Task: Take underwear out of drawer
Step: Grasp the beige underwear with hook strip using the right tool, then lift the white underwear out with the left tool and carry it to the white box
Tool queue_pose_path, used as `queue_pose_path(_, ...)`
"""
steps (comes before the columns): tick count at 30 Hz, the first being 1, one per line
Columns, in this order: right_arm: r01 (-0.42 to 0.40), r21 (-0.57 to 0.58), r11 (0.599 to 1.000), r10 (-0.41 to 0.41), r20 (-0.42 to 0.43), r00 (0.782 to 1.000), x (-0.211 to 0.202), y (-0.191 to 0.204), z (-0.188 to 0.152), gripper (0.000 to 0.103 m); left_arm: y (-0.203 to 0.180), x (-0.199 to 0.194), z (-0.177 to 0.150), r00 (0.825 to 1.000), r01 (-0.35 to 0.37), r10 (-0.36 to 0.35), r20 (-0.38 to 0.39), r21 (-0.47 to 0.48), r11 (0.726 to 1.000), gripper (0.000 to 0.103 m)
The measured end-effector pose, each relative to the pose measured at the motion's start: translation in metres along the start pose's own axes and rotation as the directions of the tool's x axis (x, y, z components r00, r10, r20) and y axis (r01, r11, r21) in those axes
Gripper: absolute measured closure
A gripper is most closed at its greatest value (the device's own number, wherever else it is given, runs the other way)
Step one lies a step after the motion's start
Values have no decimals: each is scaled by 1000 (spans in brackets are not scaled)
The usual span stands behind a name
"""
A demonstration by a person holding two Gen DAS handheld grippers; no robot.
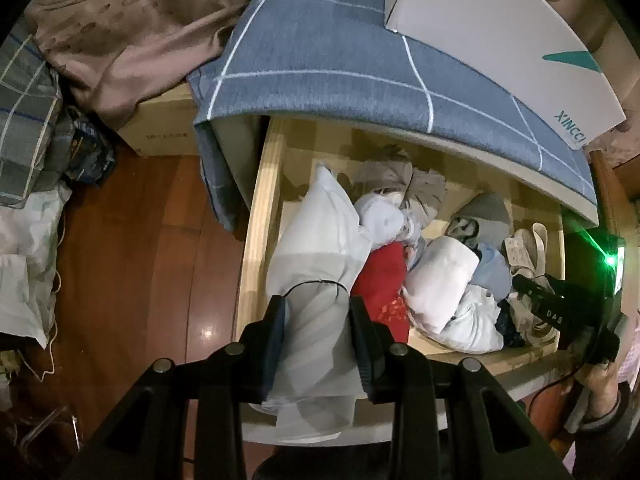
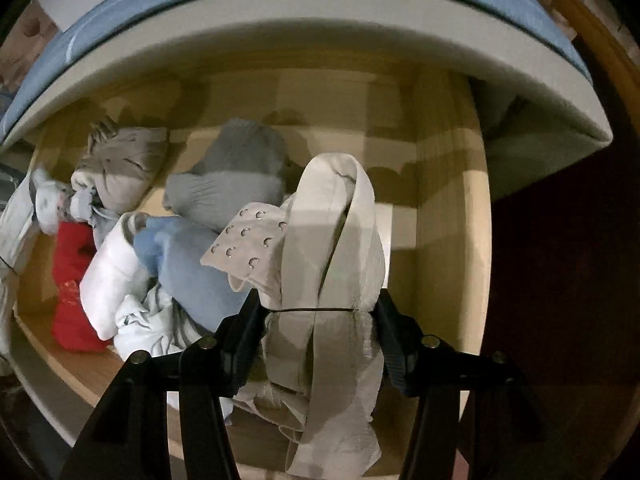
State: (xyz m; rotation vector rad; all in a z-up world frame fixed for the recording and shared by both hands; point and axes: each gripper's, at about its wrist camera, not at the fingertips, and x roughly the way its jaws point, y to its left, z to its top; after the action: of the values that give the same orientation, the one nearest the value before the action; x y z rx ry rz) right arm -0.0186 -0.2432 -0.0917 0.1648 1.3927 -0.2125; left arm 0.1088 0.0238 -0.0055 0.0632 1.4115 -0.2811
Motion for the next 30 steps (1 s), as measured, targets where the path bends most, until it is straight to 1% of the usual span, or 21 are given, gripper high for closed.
queue_pose_path(1, 5, -5, 1000, -5, 5, 1000, 3, 2, -6, 52, -1, 3, 1, 1000, -1, 1, -11, -1, 1000, 71)
queue_pose_path(3, 9, -6, 1000, -9, 9, 1000, 2, 8, -8, 51, -2, 12, 3, 999, 2, -2, -44, -3, 1000, 71)
queue_pose_path(6, -7, 10, 1000, 7, 9, 1000, 3, 5, -11, 50, -1, 29, 3, 996, 4, -5, -89, -18, 1000, 71)
queue_pose_path(7, -13, 14, 1000, 12, 9, 1000, 5, 3, -2, 50, 0, 33, 3, 995, 2, -5, -101, -24, 1000, 71)
queue_pose_path(8, -20, 17, 1000, 20, 8, 1000, 7, 2, 0, 49, 1, 38, 3, 994, 1, -5, -114, -31, 1000, 70)
queue_pose_path(9, -24, 20, 1000, 24, 8, 1000, 10, 3, 3, 49, 1, 42, 3, 992, 1, -5, -124, -33, 999, 69)
queue_pose_path(11, -34, 26, 999, 34, 9, 999, 5, -12, 1, 49, 2, 48, 3, 990, -8, 3, -138, -36, 999, 67)
queue_pose_path(12, -38, 29, 999, 38, 9, 999, 4, -15, 0, 48, 1, 51, 4, 989, -11, 6, -148, -33, 999, 64)
queue_pose_path(14, -42, 32, 999, 42, 8, 999, 3, -21, -2, 48, 1, 56, 4, 987, -17, 11, -157, -33, 999, 62)
queue_pose_path(15, -42, 30, 999, 42, 8, 999, 4, -21, -2, 48, 1, 58, 5, 987, -22, 16, -160, -37, 999, 58)
queue_pose_path(17, -39, 25, 999, 39, 9, 999, 3, -22, -2, 47, 0, 63, 6, 984, -29, 22, -175, -37, 999, 54)
queue_pose_path(18, -39, 23, 999, 39, 8, 999, -3, -29, 3, 47, -1, 66, 6, 983, -37, 30, -183, -37, 999, 52)
queue_pose_path(23, -43, 32, 999, 42, 7, 999, -1, -26, 5, 47, -3, 77, 6, 979, -59, 50, -196, -41, 997, 49)
queue_pose_path(30, -46, 39, 998, 46, 7, 999, -1, -27, 5, 46, -5, 83, 6, 973, -78, 71, -220, -23, 997, 49)
